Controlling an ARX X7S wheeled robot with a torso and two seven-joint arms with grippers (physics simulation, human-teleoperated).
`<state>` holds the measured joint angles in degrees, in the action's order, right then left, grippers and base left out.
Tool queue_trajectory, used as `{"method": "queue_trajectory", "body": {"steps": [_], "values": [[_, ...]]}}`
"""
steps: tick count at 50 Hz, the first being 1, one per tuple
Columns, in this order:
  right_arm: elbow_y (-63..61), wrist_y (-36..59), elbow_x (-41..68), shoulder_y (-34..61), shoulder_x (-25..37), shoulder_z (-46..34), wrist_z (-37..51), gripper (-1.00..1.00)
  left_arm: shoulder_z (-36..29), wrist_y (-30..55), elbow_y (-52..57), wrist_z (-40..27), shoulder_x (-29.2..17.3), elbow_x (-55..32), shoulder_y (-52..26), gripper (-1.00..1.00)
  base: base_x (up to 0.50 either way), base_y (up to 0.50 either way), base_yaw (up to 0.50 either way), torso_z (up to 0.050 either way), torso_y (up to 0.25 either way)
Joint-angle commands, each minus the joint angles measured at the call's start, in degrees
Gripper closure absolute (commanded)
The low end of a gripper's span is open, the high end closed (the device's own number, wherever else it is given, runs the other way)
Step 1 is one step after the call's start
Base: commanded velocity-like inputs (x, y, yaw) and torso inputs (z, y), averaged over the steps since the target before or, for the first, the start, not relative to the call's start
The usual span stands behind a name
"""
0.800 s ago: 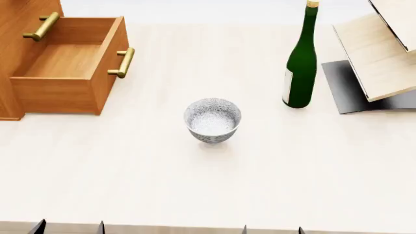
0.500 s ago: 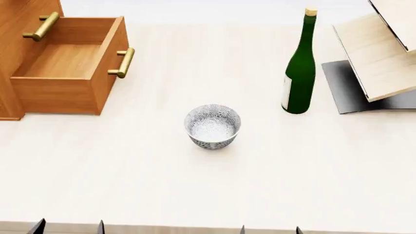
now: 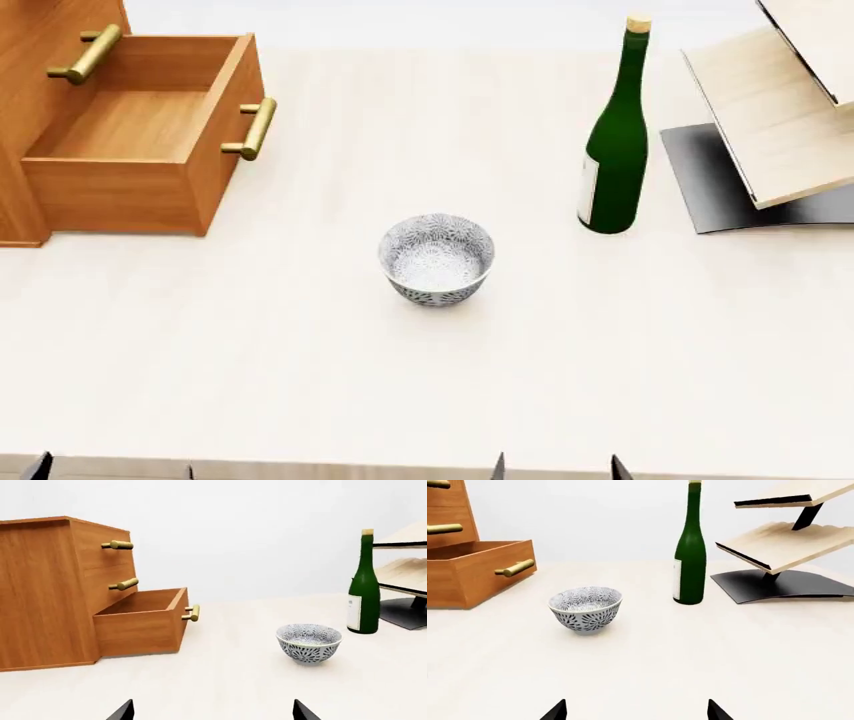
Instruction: Put the bowl in the bottom drawer of the cabinet and close it.
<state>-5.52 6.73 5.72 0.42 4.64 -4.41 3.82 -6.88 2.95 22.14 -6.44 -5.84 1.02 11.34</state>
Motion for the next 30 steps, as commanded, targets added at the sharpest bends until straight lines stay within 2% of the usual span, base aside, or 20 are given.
{"method": "queue_trajectory", "body": {"steps": [1,11,20,30], "values": [[-9.43,6.62,0.68,-0.26,1.93,-0.85,1.73,-1.00,-1.60,-4.58,7.78,-2.22,-1.94,2.02,9.88,-1.00,0.00,0.00,0.00,0.000,0.000],[-28.35,24.16,2.95,1.49,4.28,0.24,3.91,-1.00,-2.30,-14.14,-0.49,-5.15,-2.56,3.25,14.95,-1.00,0.00,0.00,0.00,0.000,0.000],[-44.71,42.11,8.82,9.00,5.33,4.20,5.37,-1.00,-1.52,-16.45,-3.85,-7.11,-2.67,2.75,14.83,-1.00,0.00,0.00,0.00,0.000,0.000],[-51.50,53.08,14.05,16.90,5.10,8.82,6.45,-1.00,-2.29,-17.27,-4.22,-7.43,-3.13,2.12,14.86,-1.00,0.00,0.00,0.00,0.000,0.000]]}}
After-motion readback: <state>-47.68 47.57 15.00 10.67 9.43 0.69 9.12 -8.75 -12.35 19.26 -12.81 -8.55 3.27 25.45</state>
